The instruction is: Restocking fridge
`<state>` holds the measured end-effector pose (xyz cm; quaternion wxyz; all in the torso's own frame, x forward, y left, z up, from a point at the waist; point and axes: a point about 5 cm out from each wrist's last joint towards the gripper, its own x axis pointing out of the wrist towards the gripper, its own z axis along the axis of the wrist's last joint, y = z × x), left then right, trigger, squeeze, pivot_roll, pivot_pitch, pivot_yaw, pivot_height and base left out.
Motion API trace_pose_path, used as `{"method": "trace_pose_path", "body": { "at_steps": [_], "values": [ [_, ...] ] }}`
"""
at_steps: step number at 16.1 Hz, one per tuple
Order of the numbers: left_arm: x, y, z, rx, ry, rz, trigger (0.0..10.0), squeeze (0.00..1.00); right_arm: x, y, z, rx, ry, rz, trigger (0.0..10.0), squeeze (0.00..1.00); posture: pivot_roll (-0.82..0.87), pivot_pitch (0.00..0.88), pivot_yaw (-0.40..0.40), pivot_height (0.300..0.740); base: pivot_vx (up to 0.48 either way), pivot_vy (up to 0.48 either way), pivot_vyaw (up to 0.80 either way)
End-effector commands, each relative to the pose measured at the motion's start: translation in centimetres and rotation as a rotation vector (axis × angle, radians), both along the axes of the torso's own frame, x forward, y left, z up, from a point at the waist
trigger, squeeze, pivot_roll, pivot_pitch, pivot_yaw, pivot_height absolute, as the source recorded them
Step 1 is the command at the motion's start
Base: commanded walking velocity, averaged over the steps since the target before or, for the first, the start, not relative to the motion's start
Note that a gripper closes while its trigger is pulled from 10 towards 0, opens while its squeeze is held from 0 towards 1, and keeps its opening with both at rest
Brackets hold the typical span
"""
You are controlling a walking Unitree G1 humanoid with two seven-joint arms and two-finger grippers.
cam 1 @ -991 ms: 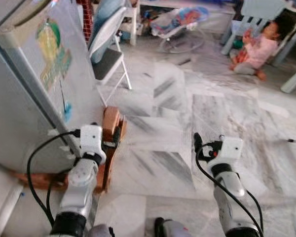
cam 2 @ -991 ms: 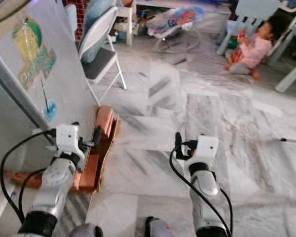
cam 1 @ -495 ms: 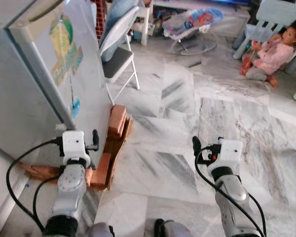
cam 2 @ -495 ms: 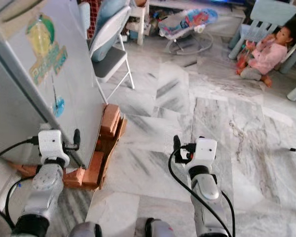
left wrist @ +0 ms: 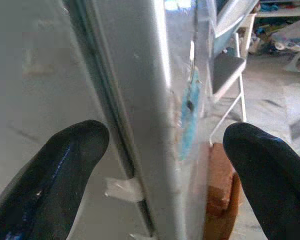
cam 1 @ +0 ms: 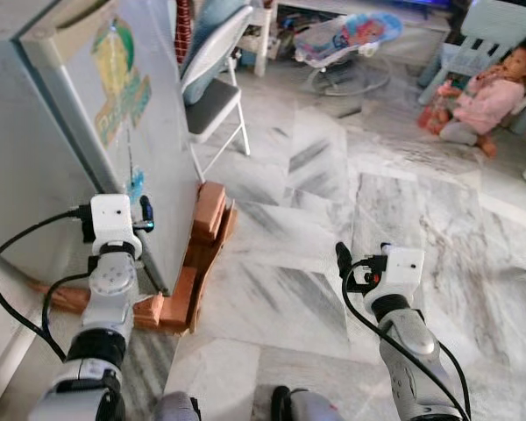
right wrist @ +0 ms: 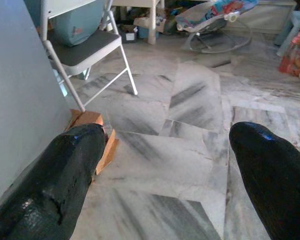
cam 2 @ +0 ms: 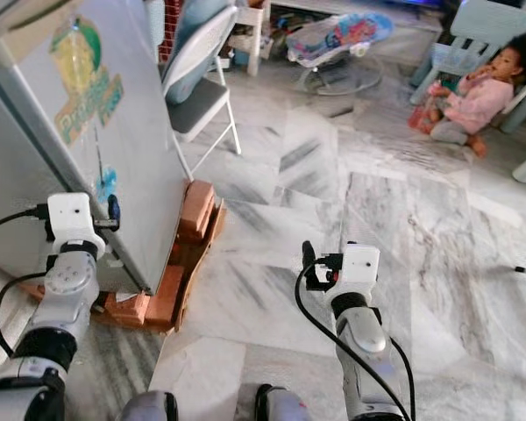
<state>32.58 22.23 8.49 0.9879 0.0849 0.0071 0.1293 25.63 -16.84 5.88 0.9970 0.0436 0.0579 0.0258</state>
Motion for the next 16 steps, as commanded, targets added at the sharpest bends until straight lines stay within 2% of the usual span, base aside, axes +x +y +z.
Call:
{"method": "trace_pose_path", "body": {
  "at_steps": [1,4,5,7,9,11,13,16],
  "values": [
    [0.2,0.4,0.1,0.026,0.002,0.017,10.0,0.0,-0.2,-0.1,0.1,0.003,0.004,-0.004,10.0,0.0,0.1,0.12,-0.076,0.74,0.0,0.0,0.0],
    [0.7,0.5,0.6,-0.006,-0.017,0.019,10.0,0.0,-0.1,-0.1,0.1,0.003,0.003,-0.002,10.0,0.0,0.09,0.119,-0.075,0.74,0.0,0.0,0.0],
    [1.3,-0.8,1.0,-0.04,-0.038,-0.075,10.0,0.0,-0.1,-0.1,0.1,-0.001,0.005,-0.002,10.0,0.0,0.09,0.118,-0.073,0.74,0.0,0.0,0.0],
    [1.6,-1.8,1.1,-0.046,-0.037,-0.138,10.0,0.0,-0.1,-0.2,0.1,-0.003,0.007,-0.003,10.0,0.0,0.09,0.118,-0.072,0.74,0.0,0.0,0.0],
    [2.0,-2.1,1.1,-0.069,-0.021,-0.163,10.0,0.0,-0.2,-0.1,0.1,0.002,0.01,-0.007,10.0,0.0,0.08,0.116,-0.065,0.74,0.0,0.0,0.0],
    [2.2,-1.6,1.2,-0.046,-0.016,-0.144,10.0,0.0,-0.2,0.0,0.1,0.003,0.011,-0.01,10.0,0.0,0.09,0.117,-0.063,0.74,0.0,0.0,0.0],
    [2.3,-0.4,1.3,-0.011,0.011,-0.072,10.0,0.0,-0.3,0.0,0.1,0.004,0.011,-0.011,10.0,0.0,0.09,0.119,-0.059,0.74,0.0,0.0,0.0],
    [2.7,0.4,2.0,-0.015,0.005,-0.048,10.0,0.0,-0.4,-0.1,-0.1,0.005,0.019,-0.012,10.0,0.0,0.09,0.118,-0.056,0.74,0.0,0.0,0.0]
  ]
}}
